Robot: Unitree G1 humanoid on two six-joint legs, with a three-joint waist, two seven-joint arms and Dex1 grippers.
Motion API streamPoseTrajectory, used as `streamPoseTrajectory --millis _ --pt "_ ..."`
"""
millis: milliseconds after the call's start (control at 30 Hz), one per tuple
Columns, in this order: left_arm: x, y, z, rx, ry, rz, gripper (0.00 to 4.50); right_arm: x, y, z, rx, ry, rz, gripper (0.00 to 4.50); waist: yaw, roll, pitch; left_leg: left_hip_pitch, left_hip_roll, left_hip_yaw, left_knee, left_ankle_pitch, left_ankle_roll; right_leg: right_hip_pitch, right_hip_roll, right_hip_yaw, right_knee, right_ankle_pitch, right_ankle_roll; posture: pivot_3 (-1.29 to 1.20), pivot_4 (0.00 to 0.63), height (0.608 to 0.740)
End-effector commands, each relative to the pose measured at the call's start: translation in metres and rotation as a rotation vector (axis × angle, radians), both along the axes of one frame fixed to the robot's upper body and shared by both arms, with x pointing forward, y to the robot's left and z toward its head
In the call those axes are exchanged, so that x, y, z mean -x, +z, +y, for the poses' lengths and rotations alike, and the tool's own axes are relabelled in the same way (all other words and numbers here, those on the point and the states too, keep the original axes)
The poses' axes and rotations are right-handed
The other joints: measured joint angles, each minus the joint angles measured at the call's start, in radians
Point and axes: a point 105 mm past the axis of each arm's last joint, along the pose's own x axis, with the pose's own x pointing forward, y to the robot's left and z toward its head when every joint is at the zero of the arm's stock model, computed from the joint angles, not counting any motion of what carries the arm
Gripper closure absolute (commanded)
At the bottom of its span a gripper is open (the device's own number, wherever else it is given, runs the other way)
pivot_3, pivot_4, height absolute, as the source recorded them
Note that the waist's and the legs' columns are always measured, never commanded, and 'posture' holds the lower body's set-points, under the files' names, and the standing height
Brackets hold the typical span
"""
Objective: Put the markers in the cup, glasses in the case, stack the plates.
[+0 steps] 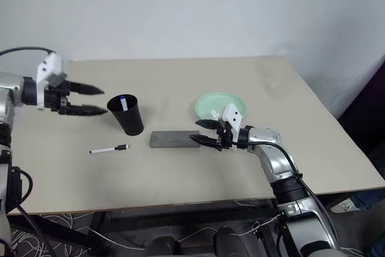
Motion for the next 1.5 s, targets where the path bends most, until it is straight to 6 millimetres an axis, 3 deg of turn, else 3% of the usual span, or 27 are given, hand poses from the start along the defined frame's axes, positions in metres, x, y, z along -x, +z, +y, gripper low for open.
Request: streamPoseTrajectory --millis 33,433,900,1267,1400,1500 --pt "0.004 -0.013 0.011 -0.199 -0.044 0.05 0.92 -0.004 0.014 0.002 -0.009 0.004 -0.06 1.87 0.0 0.0 0.0 0.0 0.0 0.0 0.0 0.0 0.0 0.0 0.0 0.0 0.0 0.0 0.0 0.0 0.0 0.737" --pt "-0.005 -0.079 0.004 -0.409 -0.098 0.174 0.92 -0.005 0.015 -0.002 -0.004 -0.013 -0.067 1.87 0.006 -0.001 0.0 -0.003 0.0 0.001 0.0 0.0 0.0 -0.003 0.0 0.001 0.0 0.0 0.0 0.0 0.0 0.737" --pt "-0.002 -0.111 -0.008 -0.472 -0.149 0.224 0.92 -0.003 0.015 -0.008 -0.002 -0.044 -0.07 1.87 0.006 -0.001 0.0 -0.002 0.0 0.001 0.0 0.0 0.0 -0.002 0.0 0.002 0.0 0.0 0.0 0.0 0.0 0.737" --pt "0.003 -0.113 -0.009 -0.411 -0.151 0.243 4.46 -0.004 0.016 -0.006 -0.001 -0.036 -0.073 1.87 0.006 -0.001 0.0 -0.001 0.0 0.001 0.001 0.0 0.001 -0.001 0.0 0.002 0.001 0.0 0.0 0.0 0.0 0.737" --pt "0.004 -0.105 -0.016 -0.323 -0.18 0.229 4.48 -0.004 0.016 -0.006 0.0 -0.032 -0.074 1.87 0.006 -0.001 0.0 -0.002 0.0 0.001 0.001 0.0 0.001 -0.002 0.0 0.002 0.0 0.0 0.001 0.0 0.0 0.737" --pt "-0.002 -0.083 -0.039 -0.145 -0.224 0.162 4.48 -0.003 0.015 -0.006 0.002 -0.029 -0.072 1.87 0.007 -0.001 0.0 -0.003 0.0 0.001 0.001 0.0 0.001 -0.002 0.0 0.002 0.0 0.0 0.001 0.0 0.0 0.737"
